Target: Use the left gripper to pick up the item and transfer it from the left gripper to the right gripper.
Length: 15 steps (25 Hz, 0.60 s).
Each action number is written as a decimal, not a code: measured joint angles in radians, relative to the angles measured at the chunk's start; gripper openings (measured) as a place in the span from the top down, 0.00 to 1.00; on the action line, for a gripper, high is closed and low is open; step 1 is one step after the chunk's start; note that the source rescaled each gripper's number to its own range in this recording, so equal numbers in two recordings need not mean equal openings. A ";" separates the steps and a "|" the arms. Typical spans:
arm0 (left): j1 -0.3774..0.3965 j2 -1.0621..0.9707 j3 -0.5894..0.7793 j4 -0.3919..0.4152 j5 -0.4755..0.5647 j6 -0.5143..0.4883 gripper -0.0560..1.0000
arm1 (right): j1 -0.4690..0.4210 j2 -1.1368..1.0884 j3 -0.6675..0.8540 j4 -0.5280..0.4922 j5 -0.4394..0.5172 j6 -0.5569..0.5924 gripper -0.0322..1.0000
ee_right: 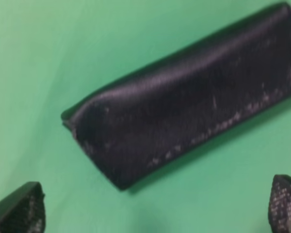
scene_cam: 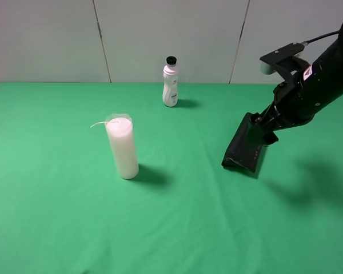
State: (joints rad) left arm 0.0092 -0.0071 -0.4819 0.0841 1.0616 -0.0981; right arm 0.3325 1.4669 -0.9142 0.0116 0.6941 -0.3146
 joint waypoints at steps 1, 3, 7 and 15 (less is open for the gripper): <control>0.000 0.000 0.000 0.000 0.000 0.000 0.13 | 0.000 -0.003 -0.008 0.000 0.026 0.004 0.00; 0.000 0.000 0.000 0.000 0.000 0.000 0.13 | 0.000 -0.022 -0.013 0.001 0.067 0.020 0.00; 0.000 0.000 0.000 0.000 0.000 0.000 0.13 | 0.000 -0.106 -0.013 0.001 0.124 0.045 0.00; 0.000 0.000 0.000 0.000 0.000 0.000 0.13 | 0.000 -0.319 -0.013 0.003 0.268 0.121 0.00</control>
State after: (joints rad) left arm 0.0092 -0.0071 -0.4819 0.0841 1.0616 -0.0981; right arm 0.3325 1.1482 -0.9273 0.0143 0.9624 -0.1938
